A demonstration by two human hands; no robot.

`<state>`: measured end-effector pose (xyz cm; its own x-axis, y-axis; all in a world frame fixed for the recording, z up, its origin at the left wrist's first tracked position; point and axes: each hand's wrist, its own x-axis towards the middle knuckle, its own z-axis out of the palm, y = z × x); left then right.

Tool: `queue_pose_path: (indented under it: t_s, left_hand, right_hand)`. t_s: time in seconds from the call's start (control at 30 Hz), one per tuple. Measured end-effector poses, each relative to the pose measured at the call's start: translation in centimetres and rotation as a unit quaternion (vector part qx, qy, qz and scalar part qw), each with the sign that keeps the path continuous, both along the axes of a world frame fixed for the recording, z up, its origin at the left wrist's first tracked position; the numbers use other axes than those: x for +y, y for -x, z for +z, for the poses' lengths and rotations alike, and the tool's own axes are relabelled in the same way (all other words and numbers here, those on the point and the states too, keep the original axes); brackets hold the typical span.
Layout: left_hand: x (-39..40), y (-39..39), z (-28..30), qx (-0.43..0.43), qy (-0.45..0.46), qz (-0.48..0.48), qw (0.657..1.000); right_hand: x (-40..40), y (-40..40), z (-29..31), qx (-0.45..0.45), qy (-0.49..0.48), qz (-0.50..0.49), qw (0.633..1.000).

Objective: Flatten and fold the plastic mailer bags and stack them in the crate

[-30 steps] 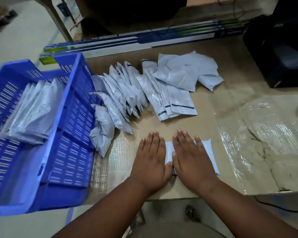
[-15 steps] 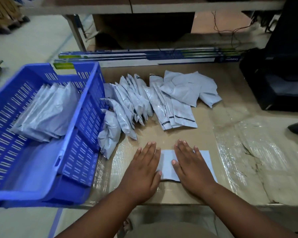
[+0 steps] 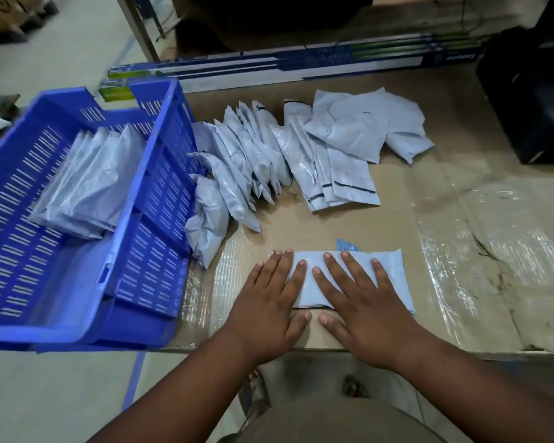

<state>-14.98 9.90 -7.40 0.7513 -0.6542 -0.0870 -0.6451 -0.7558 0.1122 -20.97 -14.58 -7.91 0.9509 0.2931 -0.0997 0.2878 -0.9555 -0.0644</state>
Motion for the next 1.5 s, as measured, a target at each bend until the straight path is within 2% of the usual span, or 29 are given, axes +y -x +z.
queue_pose_path:
  t_s: [0.07,0.17,0.27,0.37,0.5,0.63,0.73,0.87,0.93,1.0,1.07,1.17,1.3,1.4,1.5]
  left_hand:
    - [-0.5,-0.1,1.0,-0.012,-0.006,0.000,1.000]
    - [-2.4,0.3,1.7,-0.039,0.033,-0.046,0.998]
    - [-3.1,1.0,1.1,-0.026,0.063,-0.069,0.995]
    - [-2.9,0.9,0.9,-0.013,0.041,-0.076,0.996]
    - [-4.1,1.2,2.2,-0.018,-0.042,-0.049,0.998]
    - [-7.5,2.2,2.5,-0.044,-0.007,-0.075,0.996]
    - [-8.7,2.8,1.3,-0.047,-0.018,-0.074,0.996]
    - [-8.9,2.8,1.2,-0.046,-0.021,-0.059,0.997]
    - [-9.4,2.7,1.1,-0.032,0.027,-0.054,0.998]
    - [-9.8,2.9,0.8,-0.012,0.113,-0.048,0.992]
    - [-10.2,2.5,0.8,-0.033,0.165,-0.015,0.986]
    - [-11.0,1.8,0.9,-0.068,0.141,0.039,0.987]
    - [-10.9,1.6,-0.7,-0.064,0.082,0.037,0.994]
    - [-9.4,1.2,-1.4,-0.080,0.078,0.014,0.994]
    - [-7.0,1.0,-2.0,-0.085,0.079,0.055,0.992]
  right_hand:
    - [0.1,-0.2,-0.1,-0.001,-0.011,0.002,1.000]
    - [-0.3,-0.8,0.0,0.019,-0.036,0.002,0.999]
    - [-1.4,-0.9,0.5,0.038,-0.068,0.036,0.996]
    - [-3.6,-0.4,1.0,0.026,-0.083,0.048,0.995]
    - [-6.4,0.7,0.5,0.006,-0.036,-0.007,0.999]
    - [-6.8,0.6,-0.7,0.012,-0.052,-0.005,0.999]
    - [-7.3,0.3,-0.8,0.023,-0.062,0.007,0.998]
    - [-9.6,-0.1,-1.0,-0.011,-0.063,0.038,0.997]
    - [-11.4,-0.8,-0.4,-0.015,-0.048,0.033,0.998]
    - [-13.0,-1.1,0.9,-0.007,-0.039,0.016,0.999]
    - [-13.3,-1.1,1.8,-0.029,-0.077,-0.007,0.997]
    - [-10.3,-1.5,3.4,-0.086,-0.102,0.027,0.991]
    - [-5.0,-2.2,1.5,-0.014,-0.101,0.063,0.993]
    - [-5.7,-1.9,-0.4,-0.015,-0.091,0.037,0.995]
    - [-8.1,-1.4,-1.4,-0.014,-0.065,0.021,0.998]
